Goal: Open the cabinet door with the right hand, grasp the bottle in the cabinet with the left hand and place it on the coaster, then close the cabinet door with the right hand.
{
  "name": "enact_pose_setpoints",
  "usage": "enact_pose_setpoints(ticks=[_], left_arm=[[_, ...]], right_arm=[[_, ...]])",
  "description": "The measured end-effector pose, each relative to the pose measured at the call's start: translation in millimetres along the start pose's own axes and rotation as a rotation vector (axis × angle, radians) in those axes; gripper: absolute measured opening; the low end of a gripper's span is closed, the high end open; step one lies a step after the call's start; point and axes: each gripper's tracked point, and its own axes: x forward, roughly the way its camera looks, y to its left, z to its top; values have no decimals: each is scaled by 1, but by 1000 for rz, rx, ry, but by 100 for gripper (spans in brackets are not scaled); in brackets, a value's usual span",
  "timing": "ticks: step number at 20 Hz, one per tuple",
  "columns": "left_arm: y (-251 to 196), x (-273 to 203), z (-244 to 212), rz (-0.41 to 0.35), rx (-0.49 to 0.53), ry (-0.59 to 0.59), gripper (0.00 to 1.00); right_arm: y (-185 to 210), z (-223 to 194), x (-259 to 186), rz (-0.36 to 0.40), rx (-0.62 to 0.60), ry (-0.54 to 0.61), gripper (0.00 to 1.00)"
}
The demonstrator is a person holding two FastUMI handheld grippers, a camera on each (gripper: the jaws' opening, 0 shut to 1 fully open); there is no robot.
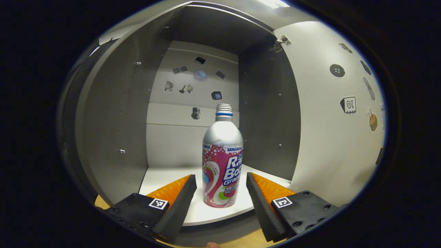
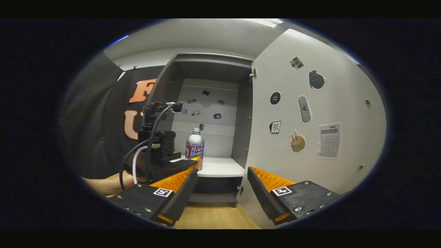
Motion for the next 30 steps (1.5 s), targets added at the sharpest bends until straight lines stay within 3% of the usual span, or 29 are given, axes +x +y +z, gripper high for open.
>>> enact_pose_setpoints(ticks=[9,11,14,18,24,28,30], left_arm=[[1,36,-3,34,55,-5,95],[5,33,-2,57,58,-5,87],[4,24,0,65,68,-6,85],[1,-6,9,86,32,-48,80],[-8,-80,29,121,16,-131,82],[-13,-149,20,162,78,-154,82],[-17,-179,7,164,102,-149,83]], right_arm=[[-13,-23,13,21,47,54,93],[-20,-23,12,20,47,53,93],[-24,-21,6,31,51,39,93],[-27,-20,-6,57,57,32,93],[-26,-7,-45,129,67,-15,93],[-18,-8,-61,217,65,-34,93],[-18,-6,-62,218,78,-48,92]])
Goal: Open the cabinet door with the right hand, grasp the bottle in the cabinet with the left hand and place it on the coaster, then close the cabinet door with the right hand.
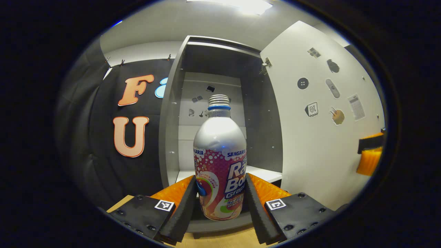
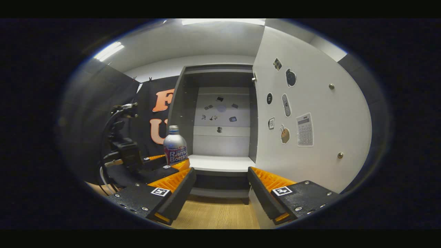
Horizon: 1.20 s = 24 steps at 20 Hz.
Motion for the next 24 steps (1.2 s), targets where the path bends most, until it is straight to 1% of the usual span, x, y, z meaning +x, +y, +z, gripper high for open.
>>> enact_pose_setpoints(ticks=[1,2,4,9,11,13,14,15,17,18,19,21,22,24], left_arm=[[0,-15,-7,0,1,10,82],[1,-30,-16,3,-7,22,81],[5,-54,-33,8,-24,52,82],[26,-99,-88,11,-40,140,82],[32,-113,-115,-1,-23,169,82],[36,-130,-144,-17,-13,192,82],[38,-137,-159,-26,-9,211,80],[38,-144,-174,-28,-6,229,82],[41,-157,-201,-18,-21,258,82],[43,-162,-213,-6,-32,272,81],[45,-165,-225,8,-37,288,82],[50,-166,-242,36,-33,296,84],[51,-165,-248,47,-32,292,82],[54,-162,-261,60,-27,297,82]], right_arm=[[0,-2,-1,-5,9,6,94],[2,-3,-3,-9,18,11,94],[6,-7,-9,-21,29,17,92],[21,-27,-18,-65,51,62,92],[28,-42,-26,-93,55,100,92],[36,-62,-38,-117,34,146,93],[38,-69,-45,-127,21,167,93],[41,-79,-54,-133,9,191,93],[52,-88,-70,-124,-5,216,93],[57,-92,-77,-116,-19,226,93],[59,-95,-81,-106,-38,238,93],[64,-102,-82,-86,-58,261,93],[68,-105,-81,-70,-56,272,93],[71,-114,-78,-59,-52,297,93]])
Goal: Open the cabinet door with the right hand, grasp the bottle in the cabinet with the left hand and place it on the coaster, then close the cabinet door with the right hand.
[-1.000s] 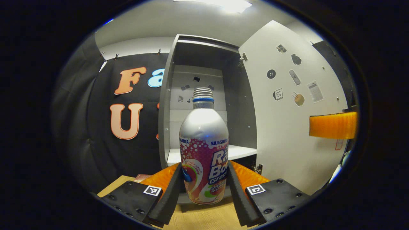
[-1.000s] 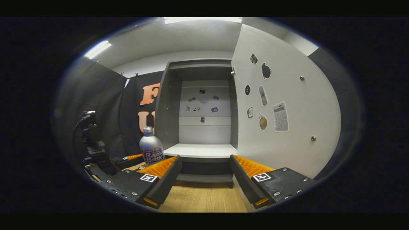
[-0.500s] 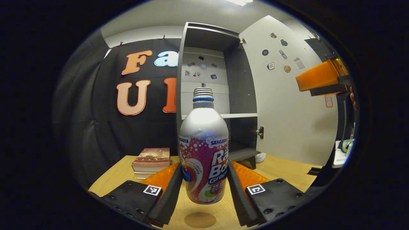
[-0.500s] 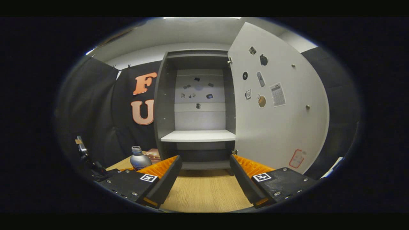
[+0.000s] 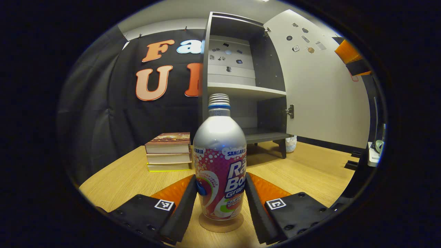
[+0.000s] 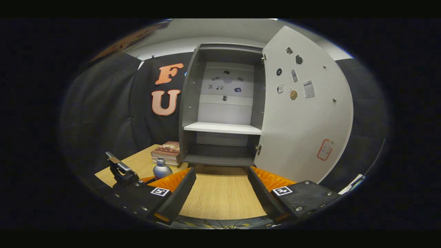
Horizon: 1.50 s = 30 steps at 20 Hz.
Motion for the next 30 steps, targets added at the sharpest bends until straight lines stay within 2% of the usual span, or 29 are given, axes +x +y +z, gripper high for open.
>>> enact_pose_setpoints(ticks=[5,11,20,21,25,30], left_arm=[[3,5,-27,9,-10,49,82],[-1,-3,-35,7,-28,100,84],[-5,-9,-45,3,-2,168,87],[-7,-9,-43,-1,-4,165,87],[-4,0,-19,2,18,130,97],[-1,11,42,3,22,51,96]], right_arm=[[9,-12,4,31,8,28,93],[6,-15,4,37,17,46,93],[7,-18,3,50,49,53,93],[5,-18,3,48,57,53,93],[-2,-13,-1,33,73,46,93],[-27,16,-13,-24,60,-10,93]])
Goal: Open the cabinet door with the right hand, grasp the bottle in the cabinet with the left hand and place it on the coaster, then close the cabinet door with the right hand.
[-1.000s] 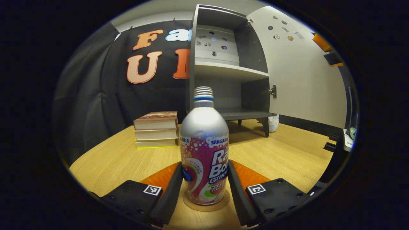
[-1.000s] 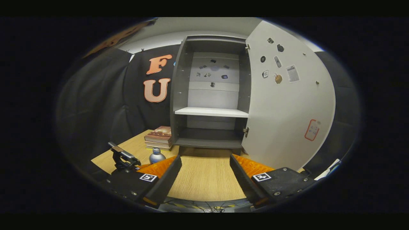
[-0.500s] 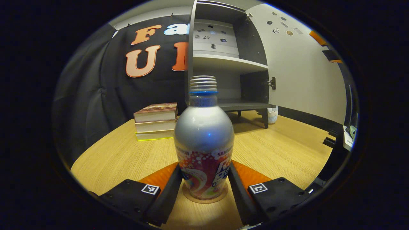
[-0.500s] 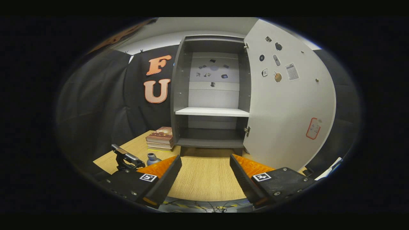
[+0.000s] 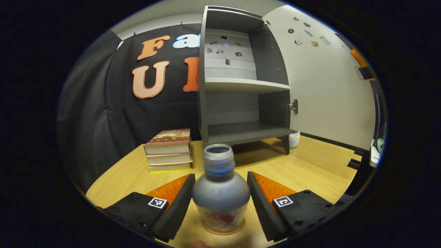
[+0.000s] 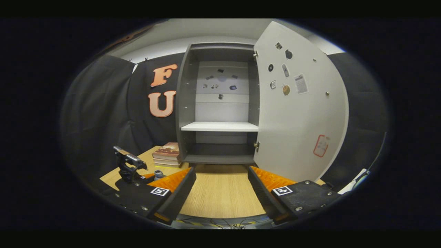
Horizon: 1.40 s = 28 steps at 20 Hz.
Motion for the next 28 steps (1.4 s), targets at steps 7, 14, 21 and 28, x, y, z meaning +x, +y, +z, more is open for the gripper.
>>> enact_pose_setpoints(ticks=[7,14,21,28], left_arm=[[-7,-19,108,-56,-10,-127,96],[-3,-56,170,-68,-60,-111,96],[9,-77,218,-9,-72,-141,96],[-3,-84,246,59,-93,-179,96]], right_arm=[[-40,35,-31,-126,17,-60,93],[-86,67,-68,-278,27,-143,93],[-191,90,-102,-499,-96,-175,93],[-247,110,-75,-461,-80,-199,93]])
